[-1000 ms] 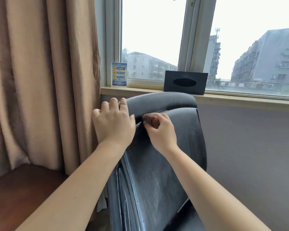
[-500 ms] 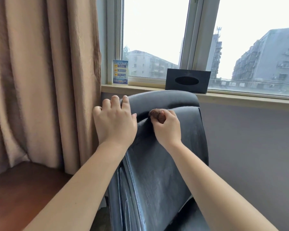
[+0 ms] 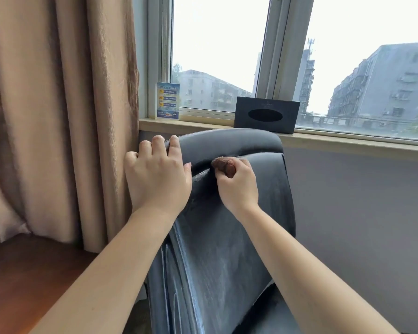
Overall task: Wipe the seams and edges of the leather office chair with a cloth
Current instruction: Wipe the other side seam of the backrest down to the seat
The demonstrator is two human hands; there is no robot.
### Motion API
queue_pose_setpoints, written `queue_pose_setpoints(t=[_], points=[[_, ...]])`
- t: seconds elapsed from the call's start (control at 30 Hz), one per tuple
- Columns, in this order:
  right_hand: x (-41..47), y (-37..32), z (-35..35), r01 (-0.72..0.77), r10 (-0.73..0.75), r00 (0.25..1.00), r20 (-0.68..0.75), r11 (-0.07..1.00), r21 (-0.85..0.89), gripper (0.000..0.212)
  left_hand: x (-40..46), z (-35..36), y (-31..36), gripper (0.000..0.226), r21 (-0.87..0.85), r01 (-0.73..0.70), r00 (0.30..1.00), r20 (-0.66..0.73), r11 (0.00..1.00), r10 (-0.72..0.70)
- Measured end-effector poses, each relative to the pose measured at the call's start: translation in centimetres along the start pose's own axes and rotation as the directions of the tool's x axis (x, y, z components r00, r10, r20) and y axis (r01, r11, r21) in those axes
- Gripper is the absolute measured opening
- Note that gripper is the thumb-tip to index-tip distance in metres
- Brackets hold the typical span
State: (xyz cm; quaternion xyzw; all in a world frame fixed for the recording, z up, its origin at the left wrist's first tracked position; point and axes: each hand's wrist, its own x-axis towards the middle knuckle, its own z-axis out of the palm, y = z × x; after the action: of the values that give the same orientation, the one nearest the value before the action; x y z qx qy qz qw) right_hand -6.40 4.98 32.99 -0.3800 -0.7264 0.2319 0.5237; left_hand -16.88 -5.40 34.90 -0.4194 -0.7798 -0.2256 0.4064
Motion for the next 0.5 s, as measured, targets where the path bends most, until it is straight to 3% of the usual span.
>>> queue_pose_setpoints(t=[0.13, 0.27, 0.5], points=[[3.4, 0.8, -0.6, -0.123, 0.118, 0.991, -0.061, 0.989, -0.078, 0.021, 0.1, 0.3, -0.2, 0.055, 0.005, -0.020, 1.000, -0.007, 1.000, 0.020], [4.6, 1.5, -0.7, -0.211, 0.207, 0.974, -0.090, 0.977, -0.040, 0.025, 0.1, 0.9, -0.3, 0.053, -0.016, -0.033, 0.998, -0.060, 0.999, 0.032], [-0.5, 0.8, 0.4, -0.011, 0.011, 0.999, -0.046, 1.000, 0.000, 0.020, 0.1, 0.8, 0.0, 0.051, -0.031, -0.007, 0.996, -0.092, 1.000, 0.004]])
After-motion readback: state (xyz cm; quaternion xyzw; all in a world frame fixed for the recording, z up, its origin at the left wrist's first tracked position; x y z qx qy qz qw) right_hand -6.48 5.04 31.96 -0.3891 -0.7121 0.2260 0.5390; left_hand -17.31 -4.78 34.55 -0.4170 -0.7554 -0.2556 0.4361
